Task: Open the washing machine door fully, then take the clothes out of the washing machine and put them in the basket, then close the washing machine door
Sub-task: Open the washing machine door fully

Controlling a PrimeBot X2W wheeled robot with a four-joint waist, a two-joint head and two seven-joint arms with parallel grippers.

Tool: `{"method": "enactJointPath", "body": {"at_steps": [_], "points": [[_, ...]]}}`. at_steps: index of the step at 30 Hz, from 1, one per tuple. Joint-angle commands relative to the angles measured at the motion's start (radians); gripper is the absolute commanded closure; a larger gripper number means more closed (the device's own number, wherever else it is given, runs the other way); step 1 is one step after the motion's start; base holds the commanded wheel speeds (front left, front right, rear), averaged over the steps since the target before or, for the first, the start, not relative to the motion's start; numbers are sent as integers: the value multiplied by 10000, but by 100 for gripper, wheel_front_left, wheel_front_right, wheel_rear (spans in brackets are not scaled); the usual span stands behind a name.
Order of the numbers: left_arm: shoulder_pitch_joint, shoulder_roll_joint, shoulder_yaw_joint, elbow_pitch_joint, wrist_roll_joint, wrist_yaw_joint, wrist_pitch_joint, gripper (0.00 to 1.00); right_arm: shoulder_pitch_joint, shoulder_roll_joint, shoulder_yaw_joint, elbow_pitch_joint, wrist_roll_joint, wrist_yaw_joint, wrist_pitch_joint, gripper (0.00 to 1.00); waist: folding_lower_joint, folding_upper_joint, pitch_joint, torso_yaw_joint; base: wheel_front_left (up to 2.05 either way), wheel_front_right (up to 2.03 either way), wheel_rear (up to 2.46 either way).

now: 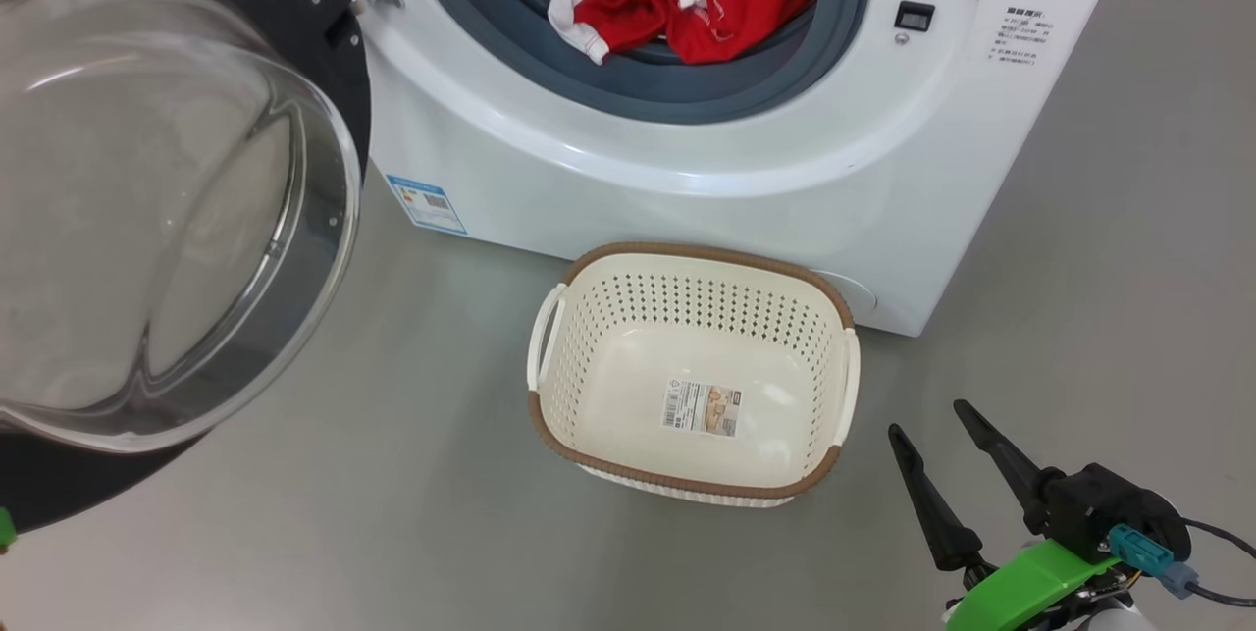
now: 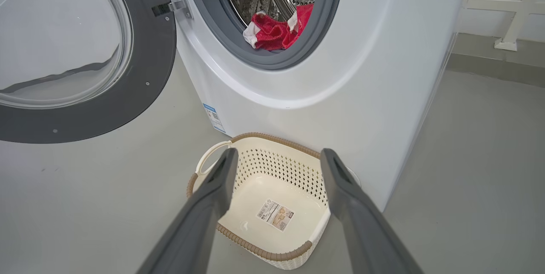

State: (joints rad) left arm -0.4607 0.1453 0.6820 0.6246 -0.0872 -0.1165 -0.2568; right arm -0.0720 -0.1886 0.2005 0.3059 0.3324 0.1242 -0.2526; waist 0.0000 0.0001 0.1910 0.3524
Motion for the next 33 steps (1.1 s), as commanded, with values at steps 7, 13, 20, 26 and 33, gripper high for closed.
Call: {"method": "enactJointPath", "body": {"at_steps": [7, 13, 20, 26, 33], "points": [[510, 419, 114, -240, -187, -129, -49, 100, -135, 42, 205, -146, -6, 65, -91, 0, 0, -1, -459, -135, 0, 0, 0], [1466, 39, -777, -907, -739, -138, -49, 89, -2, 149, 116, -151, 58, 65, -91, 0, 0, -1, -783, -283, 0, 0, 0], [2465, -368, -1786, -1945, -1268, -140, -49, 45, 200, 255, -99, -205, 86, 65, -92, 0, 0, -1, -1017, -516, 0, 0, 0], [3249, -682, -2763, -2912, -1401, -141, -49, 0, 378, 359, -403, -277, 113, 65, -92, 0, 0, -1, -1139, -869, 0, 0, 0], [3835, -825, -4015, -3863, -1293, -141, -49, 0, 480, 487, -775, -452, 183, 65, -92, 0, 0, -1, -1199, -1485, 0, 0, 0]]}}
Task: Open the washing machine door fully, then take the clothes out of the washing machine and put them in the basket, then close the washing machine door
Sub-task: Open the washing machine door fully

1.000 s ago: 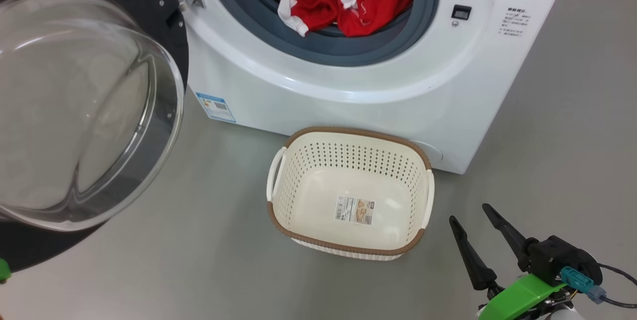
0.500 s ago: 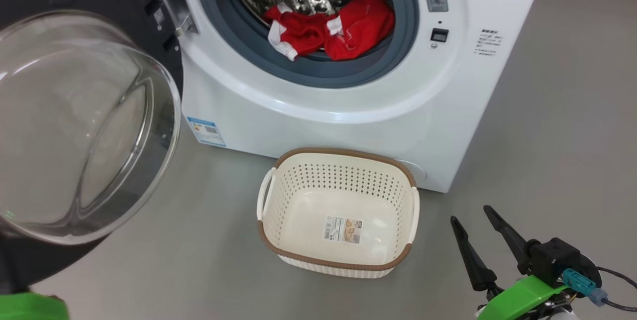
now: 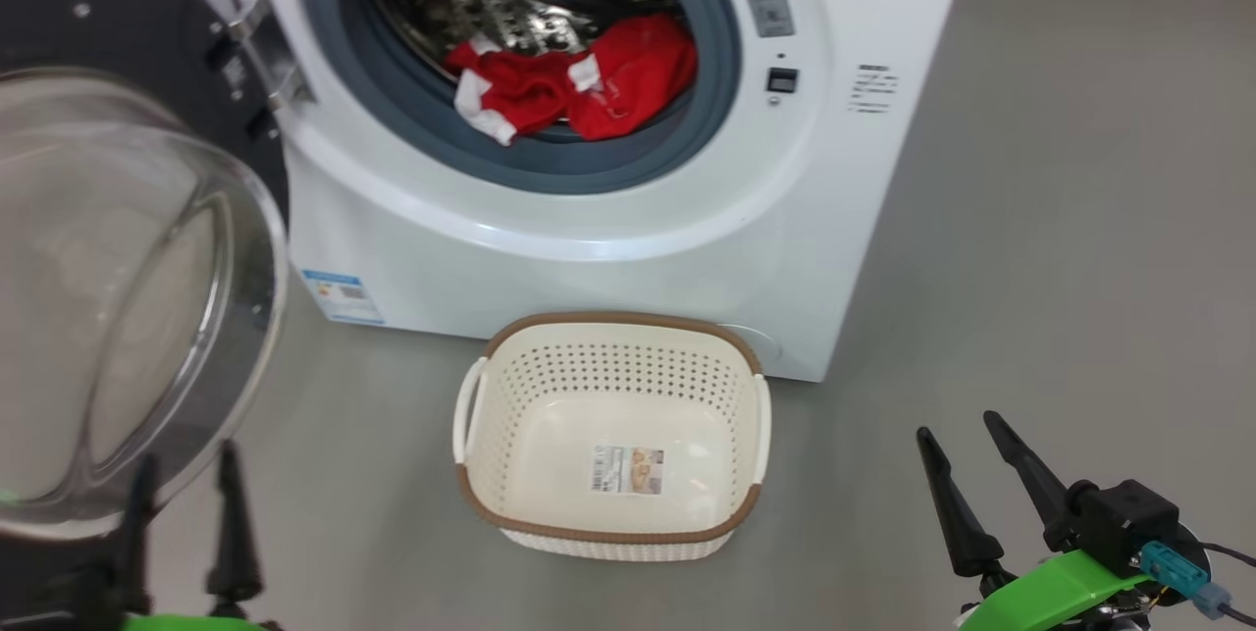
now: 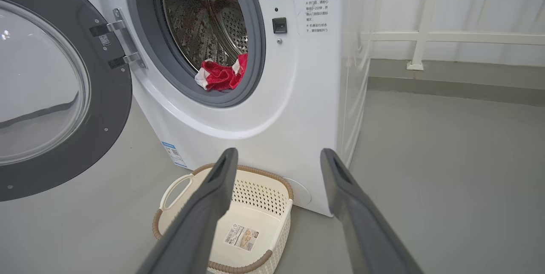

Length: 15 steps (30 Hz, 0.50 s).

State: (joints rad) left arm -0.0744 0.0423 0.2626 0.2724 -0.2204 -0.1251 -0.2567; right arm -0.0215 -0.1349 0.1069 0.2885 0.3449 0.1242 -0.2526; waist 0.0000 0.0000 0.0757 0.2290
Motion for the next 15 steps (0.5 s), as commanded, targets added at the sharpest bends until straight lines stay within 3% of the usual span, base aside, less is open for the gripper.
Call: {"method": "enactJointPath", "body": {"at_steps": [1, 15], "points": [[52, 225, -26, -468, 49, -55, -51, 0, 3, -48, 110, -302, 70, 65, -92, 0, 0, 0, -54, -356, 0, 0, 0], [496, 557, -1739, -1472, -333, -55, -51, 0, 285, 19, -618, -598, 145, 65, -92, 0, 0, 0, 88, -1744, 0, 0, 0]]}}
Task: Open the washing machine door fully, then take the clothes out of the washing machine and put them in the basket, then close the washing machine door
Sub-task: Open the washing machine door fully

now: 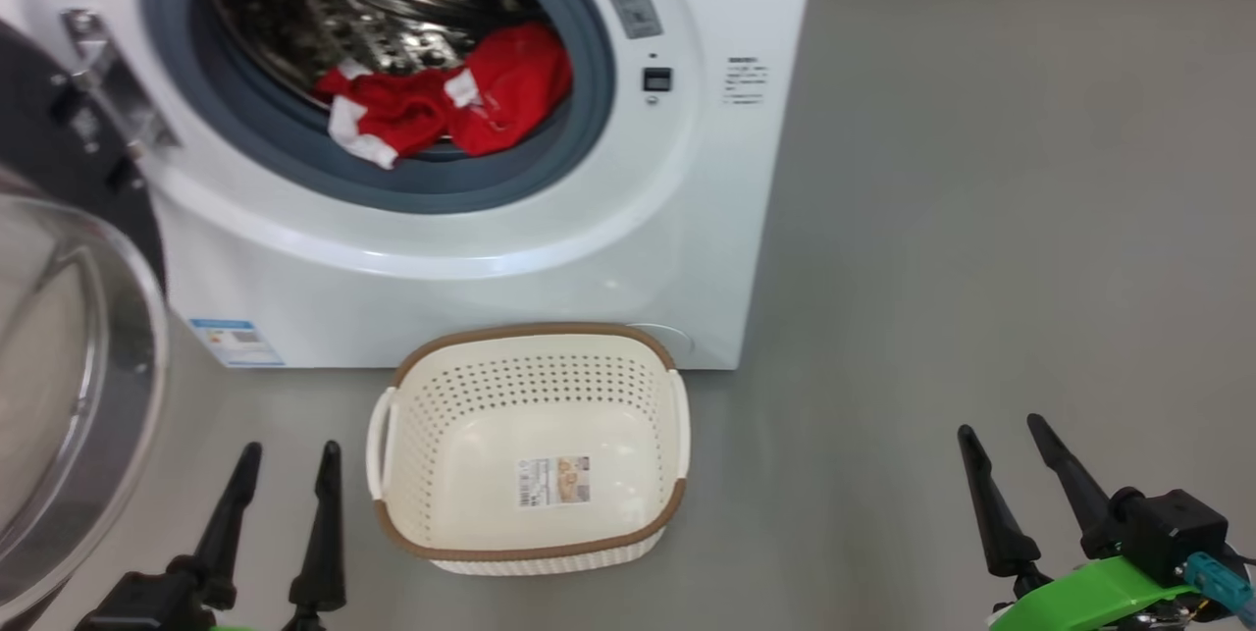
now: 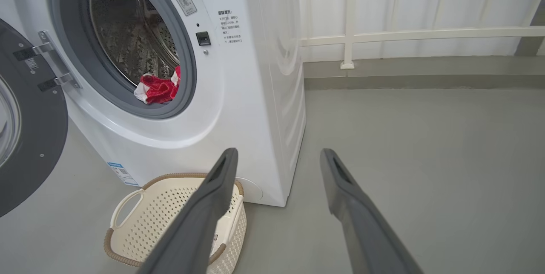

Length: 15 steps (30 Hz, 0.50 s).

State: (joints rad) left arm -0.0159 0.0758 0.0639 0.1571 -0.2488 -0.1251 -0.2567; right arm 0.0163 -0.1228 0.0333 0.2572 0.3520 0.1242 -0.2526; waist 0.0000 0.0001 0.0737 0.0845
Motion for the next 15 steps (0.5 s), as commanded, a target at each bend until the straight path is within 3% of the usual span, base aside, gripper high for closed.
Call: {"method": "enactJointPath", "body": {"at_steps": [1, 15], "points": [[-88, 237, 163, -354, -85, -55, -51, 0, -84, -106, 87, -304, 83, 65, -92, 0, 0, -1, 123, -370, 0, 0, 0], [22, 218, -118, -445, -226, -55, -51, 0, 198, -149, -324, -511, 135, 65, -92, 0, 0, -1, 167, -831, 0, 0, 0]]}}
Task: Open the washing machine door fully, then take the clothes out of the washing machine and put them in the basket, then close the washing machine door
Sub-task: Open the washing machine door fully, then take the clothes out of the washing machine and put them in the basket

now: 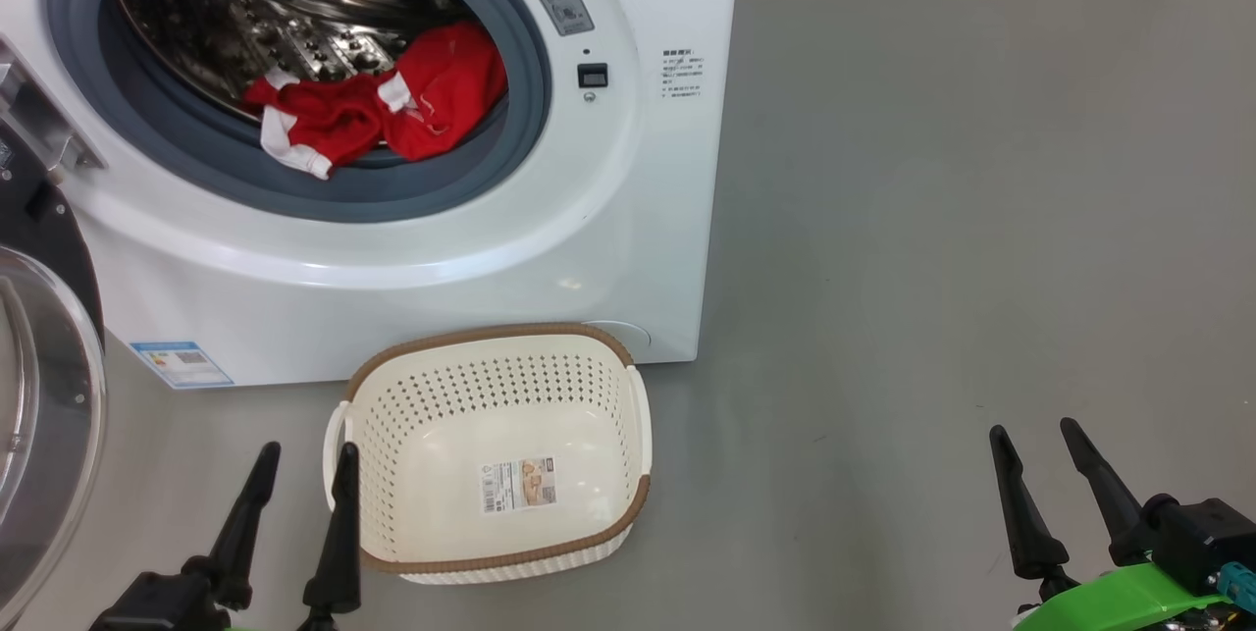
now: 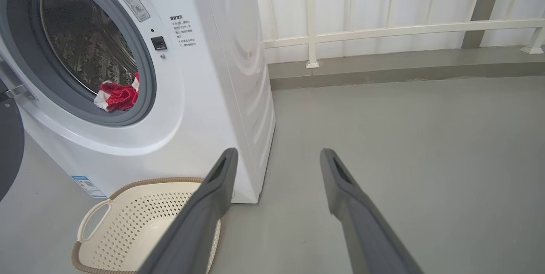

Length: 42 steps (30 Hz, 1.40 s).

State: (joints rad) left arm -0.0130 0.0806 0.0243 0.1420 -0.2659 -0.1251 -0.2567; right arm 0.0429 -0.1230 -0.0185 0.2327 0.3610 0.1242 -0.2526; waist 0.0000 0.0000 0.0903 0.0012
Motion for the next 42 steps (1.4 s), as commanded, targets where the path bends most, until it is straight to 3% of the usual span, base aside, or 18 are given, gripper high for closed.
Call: {"method": "enactJointPath", "body": {"at_steps": [1, 22, 42], "points": [[-10, 170, 273, -295, -56, -55, -51, 0, -62, -133, 162, -272, 44, 65, -92, 0, 0, 0, 5, 2, 0, 0, 0], [-107, 190, 249, -248, -243, -55, -51, 0, -156, -103, 276, -292, -3, 65, -92, 0, 0, 0, -4, 178, 3, -3, 0], [-422, 242, 186, -387, -270, -56, -51, 0, -330, -29, 348, -260, -28, 65, -92, 0, 0, 0, 141, 220, 113, -113, 0]]}}
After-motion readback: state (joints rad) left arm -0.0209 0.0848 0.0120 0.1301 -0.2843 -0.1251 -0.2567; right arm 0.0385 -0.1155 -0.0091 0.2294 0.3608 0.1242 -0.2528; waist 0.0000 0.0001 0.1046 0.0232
